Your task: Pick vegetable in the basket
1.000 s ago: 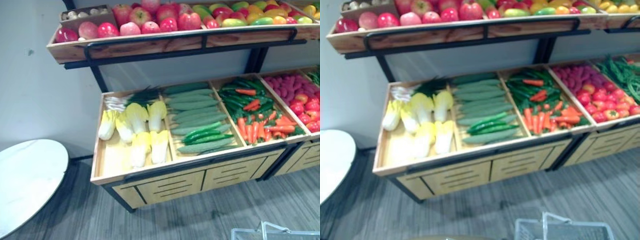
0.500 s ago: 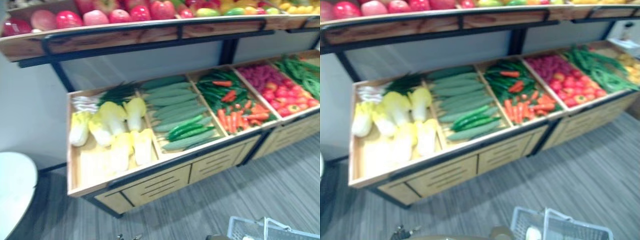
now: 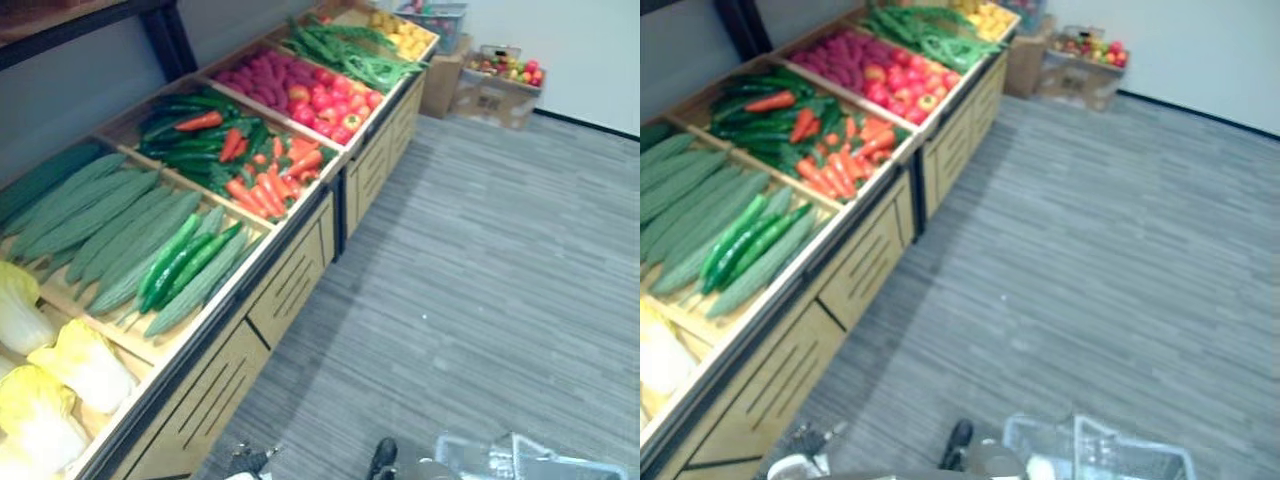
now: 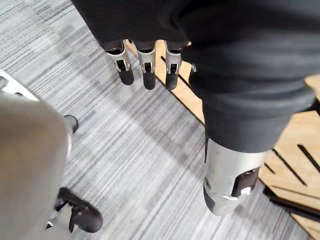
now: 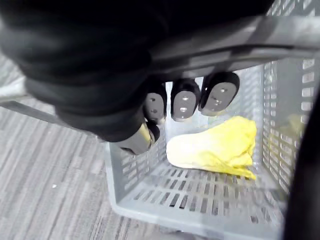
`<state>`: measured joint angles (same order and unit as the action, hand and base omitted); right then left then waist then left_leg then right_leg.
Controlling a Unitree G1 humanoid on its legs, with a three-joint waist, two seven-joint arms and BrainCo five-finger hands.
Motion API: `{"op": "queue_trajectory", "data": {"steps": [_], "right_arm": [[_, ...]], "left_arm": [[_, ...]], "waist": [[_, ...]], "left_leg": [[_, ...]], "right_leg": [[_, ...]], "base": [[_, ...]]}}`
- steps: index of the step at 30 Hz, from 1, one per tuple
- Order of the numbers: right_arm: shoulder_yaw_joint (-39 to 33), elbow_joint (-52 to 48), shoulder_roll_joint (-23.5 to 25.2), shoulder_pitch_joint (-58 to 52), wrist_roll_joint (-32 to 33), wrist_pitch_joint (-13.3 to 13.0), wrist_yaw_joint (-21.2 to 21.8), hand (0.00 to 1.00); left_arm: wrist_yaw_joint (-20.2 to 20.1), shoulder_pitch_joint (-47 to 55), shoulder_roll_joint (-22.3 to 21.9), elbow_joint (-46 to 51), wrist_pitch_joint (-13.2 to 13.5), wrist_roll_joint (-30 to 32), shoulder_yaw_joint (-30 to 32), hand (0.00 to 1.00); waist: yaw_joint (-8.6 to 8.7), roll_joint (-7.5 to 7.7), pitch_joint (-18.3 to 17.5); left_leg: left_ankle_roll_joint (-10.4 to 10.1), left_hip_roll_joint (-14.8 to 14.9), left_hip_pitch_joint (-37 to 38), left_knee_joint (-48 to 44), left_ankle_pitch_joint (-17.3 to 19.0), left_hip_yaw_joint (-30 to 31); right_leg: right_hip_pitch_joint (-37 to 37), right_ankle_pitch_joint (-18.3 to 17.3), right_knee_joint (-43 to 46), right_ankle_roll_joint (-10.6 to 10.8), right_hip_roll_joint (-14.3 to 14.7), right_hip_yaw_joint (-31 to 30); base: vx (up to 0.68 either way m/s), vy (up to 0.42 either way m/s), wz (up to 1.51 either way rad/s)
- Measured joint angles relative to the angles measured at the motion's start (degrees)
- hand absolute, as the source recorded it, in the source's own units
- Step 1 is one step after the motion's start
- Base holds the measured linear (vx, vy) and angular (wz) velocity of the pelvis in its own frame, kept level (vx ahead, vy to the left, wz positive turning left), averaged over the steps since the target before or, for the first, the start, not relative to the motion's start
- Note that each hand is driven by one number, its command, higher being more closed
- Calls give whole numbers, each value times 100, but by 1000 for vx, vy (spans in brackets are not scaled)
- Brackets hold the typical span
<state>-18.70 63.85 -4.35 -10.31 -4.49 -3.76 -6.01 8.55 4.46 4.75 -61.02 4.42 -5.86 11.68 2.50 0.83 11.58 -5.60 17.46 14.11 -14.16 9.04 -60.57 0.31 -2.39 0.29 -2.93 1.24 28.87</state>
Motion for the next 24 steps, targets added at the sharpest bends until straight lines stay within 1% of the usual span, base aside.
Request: {"op": "queue_trajectory", "data": {"steps": [1,2,3,4,5,6,7,9,10,11,12,13,14,15,17,18,19,20,21,22,23,24], "right_arm": [[3,0,19,6,2,1,9,100],[11,-5,32,13,1,-5,-1,100],[48,-34,10,29,1,-38,-6,100],[126,-45,-37,63,-1,-52,-11,100],[130,-46,-65,94,-4,-55,-13,100],[134,-39,-132,144,-5,-54,-18,100],[140,-25,-234,231,-1,-50,-51,100],[223,0,-401,359,-7,-58,-79,100],[331,-2,-488,440,-28,-96,-85,100],[366,-5,-517,489,-67,-154,-83,100],[426,-19,-540,584,-180,-250,-83,100],[544,-45,-538,621,-193,-302,-87,100],[599,-61,-535,624,-196,-320,-85,100],[682,-75,-528,600,-196,-332,-89,100],[804,-132,-517,522,-190,-316,-92,100],[798,-266,-526,409,-172,-289,-95,100],[783,-247,-405,383,-173,-194,-106,100],[773,-252,-360,342,-170,-192,-107,100],[771,-253,-282,186,-154,-185,-109,100],[742,-255,-237,73,-145,-179,-125,100],[723,-223,-183,-122,-129,-175,-137,100],[686,-241,-165,-181,-152,-192,-148,100]], "left_arm": [[0,-1,19,7,1,4,-9,0],[0,1,39,11,2,14,-19,0],[-9,-5,44,24,4,69,-36,0],[-26,-6,42,77,12,139,-64,0],[-30,-16,30,93,20,131,-66,0],[-7,-16,14,132,20,73,-63,0],[21,16,-8,188,21,34,-52,0],[30,103,-13,231,74,40,-53,0],[47,206,-12,276,163,43,-51,0],[66,266,-7,282,198,42,-49,0],[120,350,-13,255,229,35,-29,0],[178,429,-22,235,237,30,-7,0],[203,447,-28,230,238,29,-8,0],[243,460,-56,227,242,32,-7,0],[246,469,-112,232,260,55,-8,0],[236,476,-279,236,267,97,-24,0],[222,467,-292,233,297,179,11,0],[223,473,-289,257,313,208,5,0],[223,508,-266,262,308,227,-1,0],[221,547,-231,287,311,227,-4,0],[207,582,-145,272,326,223,-48,0],[178,605,-160,263,338,224,-84,0]], "waist": [[19,14,8],[41,21,10],[38,13,6],[41,-15,9],[42,-22,22],[32,29,55],[17,7,59],[-60,-26,57],[-133,-43,52],[-137,-48,50],[-156,-55,45],[-159,-55,45],[-162,-55,45],[-154,-82,29],[-152,-172,-9],[-159,-537,-168],[-319,-537,-159],[-314,-527,-161],[-252,-464,-201],[-246,-351,-264],[-262,-102,-393],[-248,-193,-448]], "left_leg": [[-5,78,-34,-173,-6,0],[6,301,-133,-691,-14,9],[106,584,-291,-1355,-79,100],[328,834,-559,-2024,-231,522],[403,870,-736,-2261,-241,829],[325,705,-938,-2349,-137,1476],[264,311,-1110,-2288,58,2321],[221,-329,-1213,-1989,294,3300],[212,-688,-1248,-1658,376,3835],[208,-825,-1284,-1469,388,4118],[236,-1066,-1315,-1021,430,4672],[268,-1225,-1327,-592,450,5179],[271,-1269,-1335,-436,454,5375],[271,-1277,-1357,-221,454,5630],[294,-1168,-1365,96,468,5699],[434,-819,-1435,452,544,5669],[124,-711,-1392,399,494,5369],[122,-693,-1328,419,491,5312],[132,-755,-1152,522,478,5308],[142,-865,-1066,608,467,5309],[133,-1068,-1007,680,473,5317],[145,-1050,-997,720,464,5311]], "right_leg": [[-14,-6,2,-8,4,-20],[-44,-19,4,-27,13,-84],[-63,-23,5,-34,15,-148],[-72,-23,27,-33,38,-342],[-84,-20,65,-29,42,-490],[-126,-8,134,-11,40,-787],[-127,-9,175,-13,32,-1186],[-143,-7,180,-10,51,-1783],[-214,-8,172,-10,88,-2163],[-255,-7,146,-9,114,-2326],[-326,19,60,31,170,-2602],[-376,46,-43,73,224,-2821],[-411,63,-61,99,245,-2917],[-456,113,-123,176,285,-3005],[-533,145,-130,225,408,-3067],[-627,206,-93,214,649,-3022],[-1040,80,787,-86,649,-2902],[-1210,-28,1419,-188,623,-2856],[-1269,-160,2292,-102,416,-2841],[-1188,-380,2363,122,230,-2898],[-1032,-886,2090,224,63,-2998],[-1033,-913,1978,214,82,-2985]], "base": [[-101,-39,-29],[-92,-33,-54],[-76,-48,-69],[-43,-42,-62],[-24,-30,-56],[-35,23,-75],[-36,38,-98],[-42,51,-133],[-48,47,-147],[-49,48,-169],[-24,46,-160],[-19,45,-151],[-34,61,-126],[-51,59,-104],[-91,99,-86],[-81,136,-86],[-28,108,-81],[82,107,-53],[114,93,-5],[166,101,9],[156,65,5],[156,48,-3]]}}
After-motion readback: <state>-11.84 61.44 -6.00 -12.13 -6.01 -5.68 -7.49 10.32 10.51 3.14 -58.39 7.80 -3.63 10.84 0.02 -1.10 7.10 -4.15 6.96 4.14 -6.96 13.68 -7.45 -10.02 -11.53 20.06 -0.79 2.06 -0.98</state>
